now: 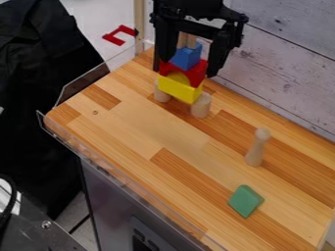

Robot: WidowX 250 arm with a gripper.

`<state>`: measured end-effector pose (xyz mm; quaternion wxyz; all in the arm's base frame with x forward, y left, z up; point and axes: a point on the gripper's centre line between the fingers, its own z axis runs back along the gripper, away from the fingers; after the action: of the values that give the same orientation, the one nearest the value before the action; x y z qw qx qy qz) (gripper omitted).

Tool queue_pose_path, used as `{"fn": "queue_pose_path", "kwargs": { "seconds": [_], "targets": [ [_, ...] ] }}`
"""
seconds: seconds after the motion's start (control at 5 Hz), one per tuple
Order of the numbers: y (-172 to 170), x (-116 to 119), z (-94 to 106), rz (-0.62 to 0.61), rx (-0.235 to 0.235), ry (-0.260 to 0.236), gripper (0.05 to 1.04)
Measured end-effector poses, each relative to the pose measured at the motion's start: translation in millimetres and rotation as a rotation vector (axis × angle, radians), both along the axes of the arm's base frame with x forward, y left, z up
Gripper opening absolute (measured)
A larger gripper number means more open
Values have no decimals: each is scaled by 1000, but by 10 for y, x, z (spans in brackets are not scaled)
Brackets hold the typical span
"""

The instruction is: Move the plus beside the green block

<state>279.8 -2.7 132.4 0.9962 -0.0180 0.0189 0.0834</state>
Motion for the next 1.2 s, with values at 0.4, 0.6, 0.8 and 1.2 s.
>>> {"fn": "queue_pose_path", "kwargs": {
  "seconds": [0.4,0.6,0.8,1.2],
  "targets": [
    [11,-41,-135,48,7,36,1000],
    [36,-36,-95,89,2,9,1000],
    [114,-15,-79,134,-8,-6,1000],
    [242,195,166,167,-7,-106,1000]
  ]
}}
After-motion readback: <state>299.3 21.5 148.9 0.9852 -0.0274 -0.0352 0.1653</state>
